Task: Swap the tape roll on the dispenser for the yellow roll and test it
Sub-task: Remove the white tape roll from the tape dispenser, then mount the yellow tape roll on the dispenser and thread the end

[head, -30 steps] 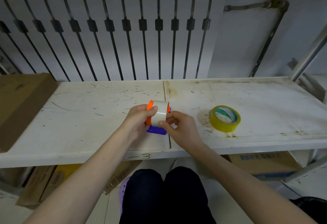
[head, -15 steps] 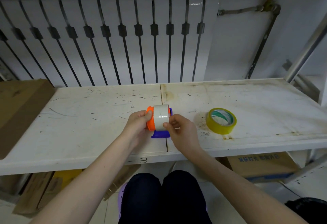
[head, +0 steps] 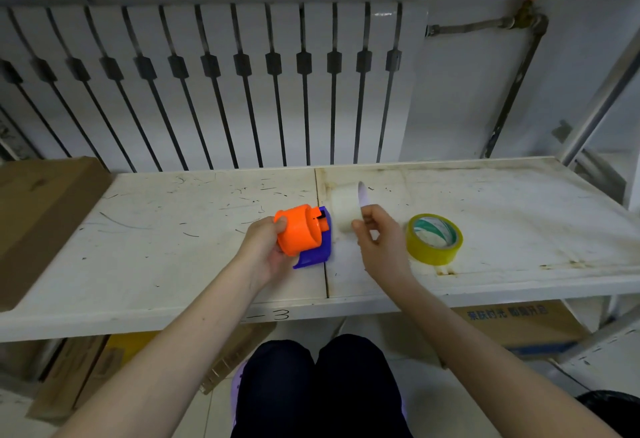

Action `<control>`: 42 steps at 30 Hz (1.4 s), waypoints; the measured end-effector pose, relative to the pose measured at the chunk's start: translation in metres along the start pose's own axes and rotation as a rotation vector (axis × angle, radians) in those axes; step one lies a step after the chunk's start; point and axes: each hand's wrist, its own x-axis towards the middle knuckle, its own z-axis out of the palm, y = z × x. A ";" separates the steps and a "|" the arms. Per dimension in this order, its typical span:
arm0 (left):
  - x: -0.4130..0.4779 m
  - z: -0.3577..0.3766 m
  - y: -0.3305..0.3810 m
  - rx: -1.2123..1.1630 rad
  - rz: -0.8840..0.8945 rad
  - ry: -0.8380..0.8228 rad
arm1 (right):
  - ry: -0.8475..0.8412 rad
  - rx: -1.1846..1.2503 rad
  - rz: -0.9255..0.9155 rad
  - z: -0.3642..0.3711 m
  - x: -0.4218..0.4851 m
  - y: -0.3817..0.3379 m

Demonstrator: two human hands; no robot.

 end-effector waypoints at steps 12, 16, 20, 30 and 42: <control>-0.004 0.037 -0.011 -0.150 -0.294 -0.190 | 0.344 -0.367 0.126 -0.091 0.055 0.059; 0.010 0.040 -0.017 -0.037 -0.267 -0.191 | 0.377 -0.526 0.299 -0.125 0.056 0.094; 0.016 0.043 -0.025 -0.013 -0.257 -0.169 | 0.359 -0.552 0.446 -0.142 0.051 0.120; 0.065 0.037 -0.041 1.013 0.159 0.187 | 0.381 -0.755 0.349 -0.145 0.041 0.132; 0.056 0.042 -0.045 1.035 0.161 0.325 | -0.169 -0.924 -0.108 -0.090 0.022 0.086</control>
